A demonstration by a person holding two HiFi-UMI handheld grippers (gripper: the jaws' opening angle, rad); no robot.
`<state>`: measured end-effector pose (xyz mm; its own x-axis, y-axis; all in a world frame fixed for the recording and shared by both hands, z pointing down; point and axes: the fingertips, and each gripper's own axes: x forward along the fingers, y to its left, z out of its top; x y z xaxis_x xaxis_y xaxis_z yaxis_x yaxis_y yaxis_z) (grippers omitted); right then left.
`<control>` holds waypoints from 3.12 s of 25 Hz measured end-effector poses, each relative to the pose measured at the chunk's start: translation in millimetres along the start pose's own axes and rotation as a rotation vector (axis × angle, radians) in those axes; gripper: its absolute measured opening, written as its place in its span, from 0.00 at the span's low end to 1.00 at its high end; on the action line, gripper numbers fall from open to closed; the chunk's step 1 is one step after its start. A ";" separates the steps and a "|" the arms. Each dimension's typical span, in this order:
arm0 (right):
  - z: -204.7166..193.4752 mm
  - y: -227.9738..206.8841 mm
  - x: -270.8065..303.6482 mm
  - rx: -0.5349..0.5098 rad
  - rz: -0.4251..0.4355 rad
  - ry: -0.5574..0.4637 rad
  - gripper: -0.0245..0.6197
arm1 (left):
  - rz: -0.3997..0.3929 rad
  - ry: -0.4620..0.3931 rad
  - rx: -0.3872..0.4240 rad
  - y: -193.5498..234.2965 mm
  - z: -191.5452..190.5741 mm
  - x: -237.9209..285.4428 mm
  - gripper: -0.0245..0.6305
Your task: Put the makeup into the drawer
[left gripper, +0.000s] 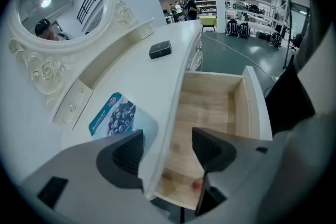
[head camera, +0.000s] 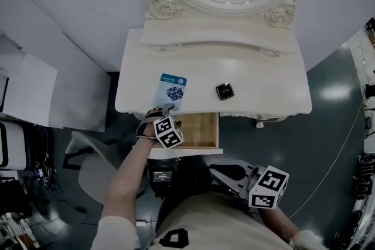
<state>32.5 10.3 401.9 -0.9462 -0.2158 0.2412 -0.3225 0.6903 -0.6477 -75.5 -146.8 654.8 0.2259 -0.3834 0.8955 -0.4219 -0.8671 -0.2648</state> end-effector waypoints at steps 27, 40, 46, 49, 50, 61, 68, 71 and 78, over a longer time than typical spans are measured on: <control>-5.5 9.8 -15.1 -0.025 0.015 -0.023 0.08 | 0.057 -0.091 -0.290 0.2 -0.8 -31.7 0.12; -7.8 25.0 -13.7 -0.055 0.046 -0.019 0.08 | 0.176 -0.274 -0.461 16.4 18.1 -104.6 0.12; -10.7 37.9 -18.6 -0.082 0.068 -0.019 0.08 | 0.207 -0.331 -0.489 8.8 26.1 -135.7 0.12; -13.1 41.9 -24.0 -0.085 0.072 -0.024 0.08 | 0.217 -0.362 -0.505 4.4 31.6 -149.1 0.12; -14.6 43.3 -25.7 -0.085 0.074 -0.027 0.08 | 0.221 -0.371 -0.510 2.5 32.7 -153.4 0.12; -30.8 62.4 -46.5 -0.093 0.129 -0.043 0.08 | 0.268 -0.433 -0.565 -30.8 36.1 -201.9 0.12; -44.4 70.5 -47.6 -0.084 0.181 -0.023 0.08 | 0.282 -0.405 -0.569 -56.8 25.4 -217.5 0.12; -49.7 72.9 -42.4 -0.083 0.205 -0.004 0.08 | 0.285 -0.391 -0.564 -64.2 21.0 -219.4 0.12; -49.8 65.5 -31.9 -0.063 0.195 0.030 0.08 | 0.250 -0.362 -0.530 -68.5 18.8 -211.9 0.12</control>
<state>42.8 96.8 387.8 -0.9889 -0.0538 0.1382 -0.1304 0.7592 -0.6376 -78.0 -12.1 476.4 0.3058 -0.7137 0.6302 -0.8512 -0.5015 -0.1549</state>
